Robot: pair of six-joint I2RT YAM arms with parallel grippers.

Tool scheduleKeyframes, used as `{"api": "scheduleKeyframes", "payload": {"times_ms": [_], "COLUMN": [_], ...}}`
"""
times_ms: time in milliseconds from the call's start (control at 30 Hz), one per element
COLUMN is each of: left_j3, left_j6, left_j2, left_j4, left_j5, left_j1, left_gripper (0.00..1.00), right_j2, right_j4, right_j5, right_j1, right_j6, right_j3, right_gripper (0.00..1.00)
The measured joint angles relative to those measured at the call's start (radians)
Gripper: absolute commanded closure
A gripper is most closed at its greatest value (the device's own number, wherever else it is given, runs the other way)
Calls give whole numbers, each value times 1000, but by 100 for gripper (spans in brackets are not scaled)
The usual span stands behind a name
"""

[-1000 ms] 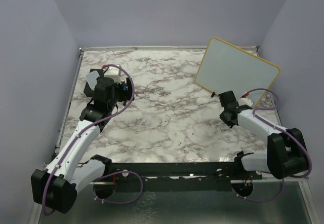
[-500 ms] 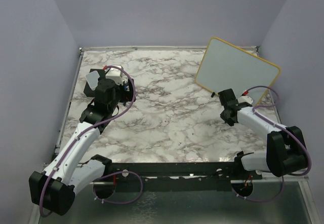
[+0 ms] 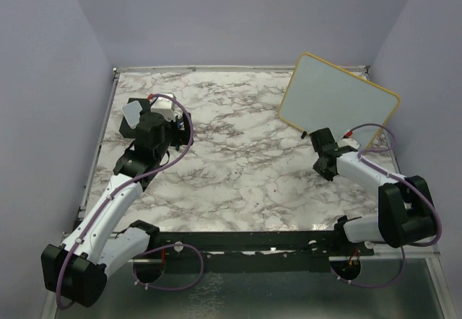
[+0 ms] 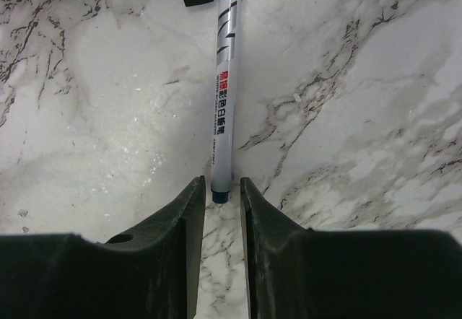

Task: Write a sentence on the whiteboard
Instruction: Open the whiteboard marker at the center of the board.

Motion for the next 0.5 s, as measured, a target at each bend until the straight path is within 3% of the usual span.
{"api": "scheduleKeyframes", "payload": {"times_ms": [233, 367, 433, 500], "left_j3": [0, 0, 0, 0], "left_j6": [0, 0, 0, 0], "left_j2": [0, 0, 0, -1], "left_j4": [0, 0, 0, 0], "left_j5": [0, 0, 0, 0], "left_j1": [-3, -3, -3, -4], "left_gripper": [1, 1, 1, 1], "right_j2": [4, 4, 3, 1], "right_j4": [2, 16, 16, 16], "right_j5": [-5, -11, -14, -20], "right_j1": [0, 0, 0, 0], "right_j6": [3, 9, 16, 22], "right_j3": [-13, -18, -18, -19], "right_gripper": [79, 89, 98, 100]}}
